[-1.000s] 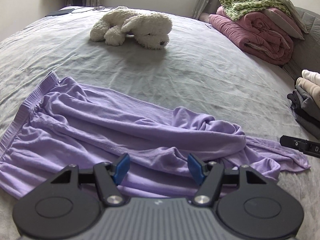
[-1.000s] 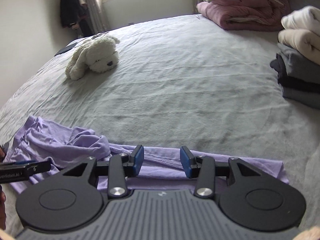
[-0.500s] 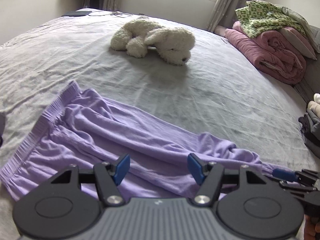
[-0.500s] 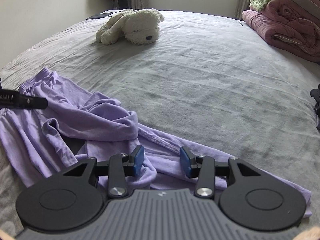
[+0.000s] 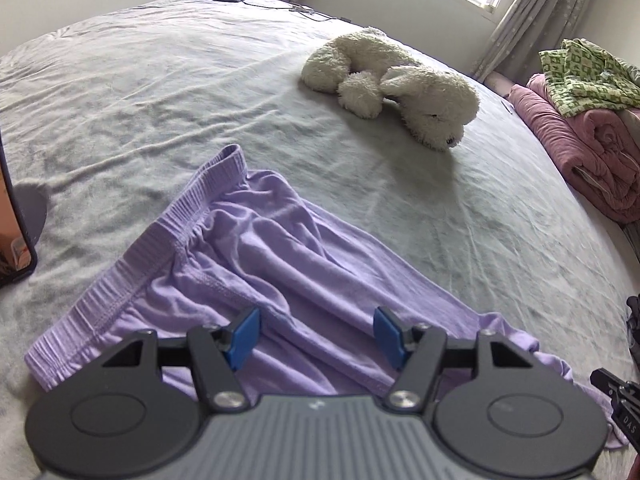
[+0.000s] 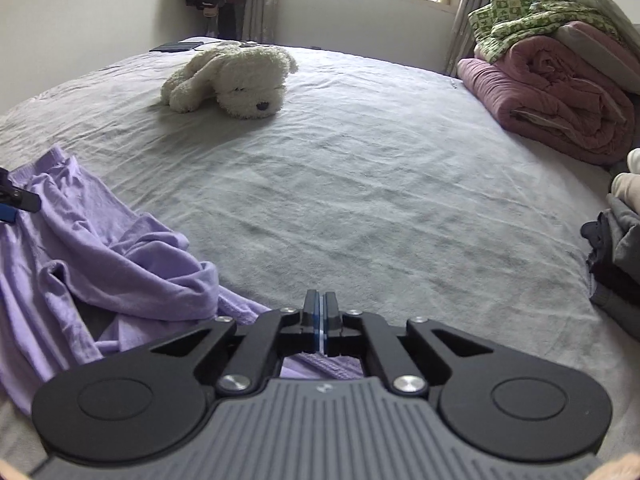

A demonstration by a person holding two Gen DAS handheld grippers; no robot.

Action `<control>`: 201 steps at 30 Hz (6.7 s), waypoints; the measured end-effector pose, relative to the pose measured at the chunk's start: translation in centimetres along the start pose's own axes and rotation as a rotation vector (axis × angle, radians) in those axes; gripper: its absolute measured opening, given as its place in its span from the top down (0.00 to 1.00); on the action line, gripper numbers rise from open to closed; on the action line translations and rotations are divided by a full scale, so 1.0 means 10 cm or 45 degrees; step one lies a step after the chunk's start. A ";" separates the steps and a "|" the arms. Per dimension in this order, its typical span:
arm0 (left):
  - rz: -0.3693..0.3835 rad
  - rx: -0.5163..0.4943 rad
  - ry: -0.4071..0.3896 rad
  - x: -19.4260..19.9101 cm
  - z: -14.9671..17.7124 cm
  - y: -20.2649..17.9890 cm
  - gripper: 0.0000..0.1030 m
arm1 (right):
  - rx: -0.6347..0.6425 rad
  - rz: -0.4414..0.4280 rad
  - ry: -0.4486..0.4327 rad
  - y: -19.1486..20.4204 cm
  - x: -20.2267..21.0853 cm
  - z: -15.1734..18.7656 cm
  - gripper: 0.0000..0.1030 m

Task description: Fold clothes

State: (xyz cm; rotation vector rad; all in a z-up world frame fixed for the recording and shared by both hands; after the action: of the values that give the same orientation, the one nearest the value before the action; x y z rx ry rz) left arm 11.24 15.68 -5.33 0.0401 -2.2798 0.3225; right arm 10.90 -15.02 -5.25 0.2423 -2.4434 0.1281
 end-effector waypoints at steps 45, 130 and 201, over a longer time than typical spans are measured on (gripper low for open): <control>0.135 -0.220 0.015 -0.05 0.20 -0.65 0.38 | 0.209 0.429 -0.148 -0.32 -0.27 -1.34 0.99; 0.161 -0.296 0.039 0.14 0.65 -1.01 0.96 | -0.777 -0.346 0.320 0.10 0.23 0.32 0.64; 0.645 -1.040 -0.002 0.40 1.70 -2.46 0.66 | -1.354 0.029 0.135 -2.10 1.21 1.17 0.74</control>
State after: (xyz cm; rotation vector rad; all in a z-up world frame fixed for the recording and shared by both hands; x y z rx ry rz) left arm -0.58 -12.01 -7.80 -0.9548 -2.2333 -0.3723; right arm -1.17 -39.08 -5.91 -0.2617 -2.0789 -1.0817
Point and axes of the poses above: each gripper's, at about its wrist camera, not at the fingertips, and x roughly against the way its jaws point, y to its left, z to its underside, the point moved 5 cm from there along -x, roughly the way its jaws point, and after that the axes turned 5 degrees about -x, right-handed, at the moved point
